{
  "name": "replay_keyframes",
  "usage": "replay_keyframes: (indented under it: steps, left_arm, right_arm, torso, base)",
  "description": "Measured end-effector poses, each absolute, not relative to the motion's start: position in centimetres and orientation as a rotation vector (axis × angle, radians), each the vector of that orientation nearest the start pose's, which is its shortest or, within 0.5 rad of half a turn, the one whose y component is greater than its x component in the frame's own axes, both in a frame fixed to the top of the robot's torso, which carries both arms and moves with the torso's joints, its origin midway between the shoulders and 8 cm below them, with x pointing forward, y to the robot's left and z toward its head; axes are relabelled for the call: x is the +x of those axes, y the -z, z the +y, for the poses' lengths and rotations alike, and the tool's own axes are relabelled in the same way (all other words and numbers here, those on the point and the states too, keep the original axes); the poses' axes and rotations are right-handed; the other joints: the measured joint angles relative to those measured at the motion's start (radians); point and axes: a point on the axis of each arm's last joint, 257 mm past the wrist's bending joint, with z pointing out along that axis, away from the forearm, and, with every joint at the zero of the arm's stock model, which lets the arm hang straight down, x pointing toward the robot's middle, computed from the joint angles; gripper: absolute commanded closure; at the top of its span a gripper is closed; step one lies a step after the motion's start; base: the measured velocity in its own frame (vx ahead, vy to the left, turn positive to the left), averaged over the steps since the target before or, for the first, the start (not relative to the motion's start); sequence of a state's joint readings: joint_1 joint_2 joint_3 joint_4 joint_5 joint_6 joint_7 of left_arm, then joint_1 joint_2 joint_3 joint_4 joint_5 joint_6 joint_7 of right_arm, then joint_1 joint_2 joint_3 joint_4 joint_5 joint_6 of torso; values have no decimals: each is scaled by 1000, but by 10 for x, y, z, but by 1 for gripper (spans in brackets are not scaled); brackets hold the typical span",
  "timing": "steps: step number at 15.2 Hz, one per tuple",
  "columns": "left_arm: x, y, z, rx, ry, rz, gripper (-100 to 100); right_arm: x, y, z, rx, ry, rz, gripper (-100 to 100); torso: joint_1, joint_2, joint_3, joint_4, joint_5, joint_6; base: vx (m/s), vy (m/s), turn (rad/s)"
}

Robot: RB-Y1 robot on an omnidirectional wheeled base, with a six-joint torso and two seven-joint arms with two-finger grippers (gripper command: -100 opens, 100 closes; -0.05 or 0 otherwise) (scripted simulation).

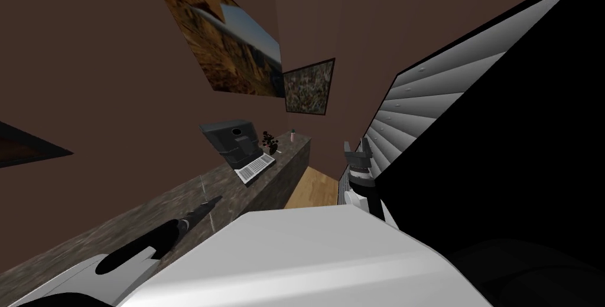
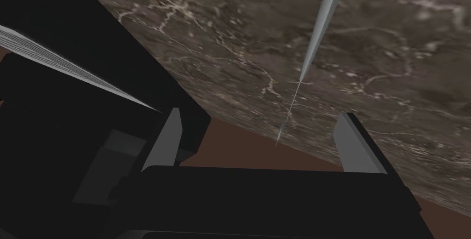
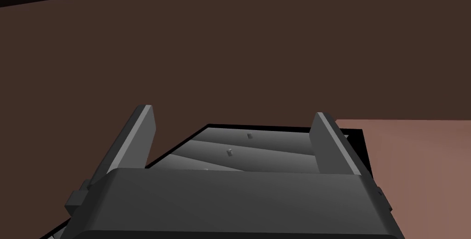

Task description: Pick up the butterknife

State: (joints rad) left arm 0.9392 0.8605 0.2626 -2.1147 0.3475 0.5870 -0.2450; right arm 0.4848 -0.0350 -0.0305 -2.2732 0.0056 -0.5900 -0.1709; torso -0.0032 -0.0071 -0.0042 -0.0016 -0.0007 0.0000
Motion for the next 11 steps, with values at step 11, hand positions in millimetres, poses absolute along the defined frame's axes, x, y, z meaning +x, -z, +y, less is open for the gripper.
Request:
replay_keyframes:
  steps: [11]
  left_arm:
    - [138, 333, 580, -1212, -300, 2269, -100]
  right_arm:
    - [329, -43, -280, 605, -1459, 538, 0]
  torso:
    - [0, 1, 0, 0, 0, 0]
  base:
    - [93, -52, 9]
